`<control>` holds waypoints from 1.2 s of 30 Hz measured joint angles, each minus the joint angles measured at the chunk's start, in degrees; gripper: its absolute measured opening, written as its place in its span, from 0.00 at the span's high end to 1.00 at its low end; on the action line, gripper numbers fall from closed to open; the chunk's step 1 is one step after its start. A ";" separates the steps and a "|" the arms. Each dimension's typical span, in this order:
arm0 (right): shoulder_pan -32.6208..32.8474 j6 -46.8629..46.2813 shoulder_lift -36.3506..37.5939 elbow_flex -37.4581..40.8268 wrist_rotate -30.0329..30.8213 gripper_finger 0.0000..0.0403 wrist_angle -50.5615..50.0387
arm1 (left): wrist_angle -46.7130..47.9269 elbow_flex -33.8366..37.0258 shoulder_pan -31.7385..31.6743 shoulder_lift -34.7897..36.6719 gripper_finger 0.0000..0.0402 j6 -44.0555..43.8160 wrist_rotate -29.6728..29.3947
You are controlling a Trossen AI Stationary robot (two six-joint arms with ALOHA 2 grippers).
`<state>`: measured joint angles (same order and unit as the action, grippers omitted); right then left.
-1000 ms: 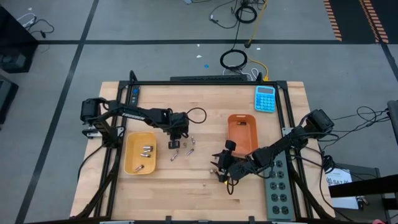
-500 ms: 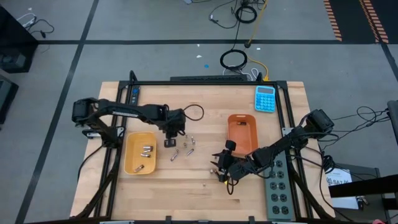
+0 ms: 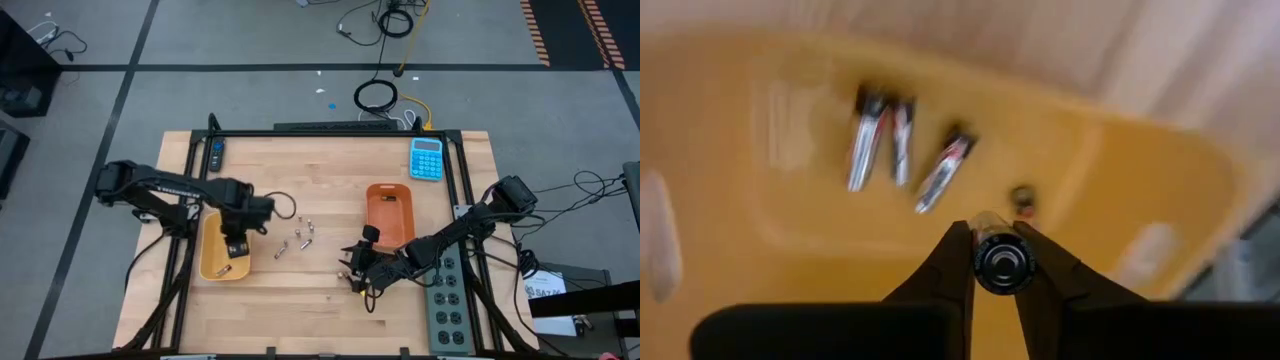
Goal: Sort batteries
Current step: Put the silver battery into the yellow bin, then adjust the yellow bin
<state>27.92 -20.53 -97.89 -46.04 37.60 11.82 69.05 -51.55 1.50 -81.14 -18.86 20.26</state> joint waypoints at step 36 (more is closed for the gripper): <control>-0.13 0.46 0.00 0.00 -0.18 0.67 0.37 | -8.64 9.72 5.18 -0.09 0.65 -7.31 -10.69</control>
<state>27.79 -20.08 -97.89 -46.04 37.42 12.19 60.41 -41.82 6.68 -81.23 -26.17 9.57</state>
